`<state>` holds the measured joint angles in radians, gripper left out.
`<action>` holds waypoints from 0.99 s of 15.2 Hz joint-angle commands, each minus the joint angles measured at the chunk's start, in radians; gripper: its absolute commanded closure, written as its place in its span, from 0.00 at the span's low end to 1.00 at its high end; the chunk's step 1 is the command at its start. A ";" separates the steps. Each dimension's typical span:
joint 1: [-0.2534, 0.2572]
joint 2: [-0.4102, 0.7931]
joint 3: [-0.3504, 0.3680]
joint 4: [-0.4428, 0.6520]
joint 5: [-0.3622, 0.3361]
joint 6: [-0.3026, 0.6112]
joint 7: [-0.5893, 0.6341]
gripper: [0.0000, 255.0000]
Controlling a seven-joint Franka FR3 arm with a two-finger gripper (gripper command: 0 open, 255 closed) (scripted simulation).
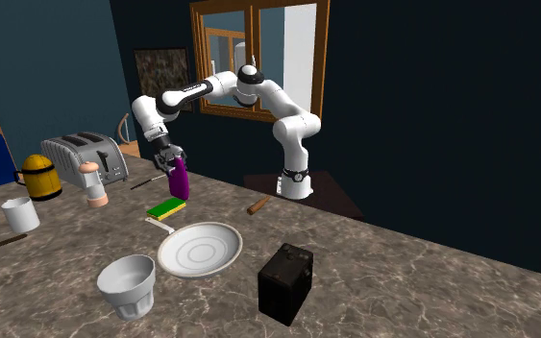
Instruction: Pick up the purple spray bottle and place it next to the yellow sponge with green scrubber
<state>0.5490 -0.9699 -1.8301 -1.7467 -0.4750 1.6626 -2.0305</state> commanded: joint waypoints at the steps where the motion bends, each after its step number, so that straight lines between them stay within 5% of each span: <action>1: 0.000 0.000 0.000 0.000 0.000 0.000 0.000 0.00; 7: 0.037 0.017 0.012 0.142 0.028 -0.119 -0.025 0.00; 15: 0.037 0.017 0.012 0.142 0.028 -0.118 -0.025 0.00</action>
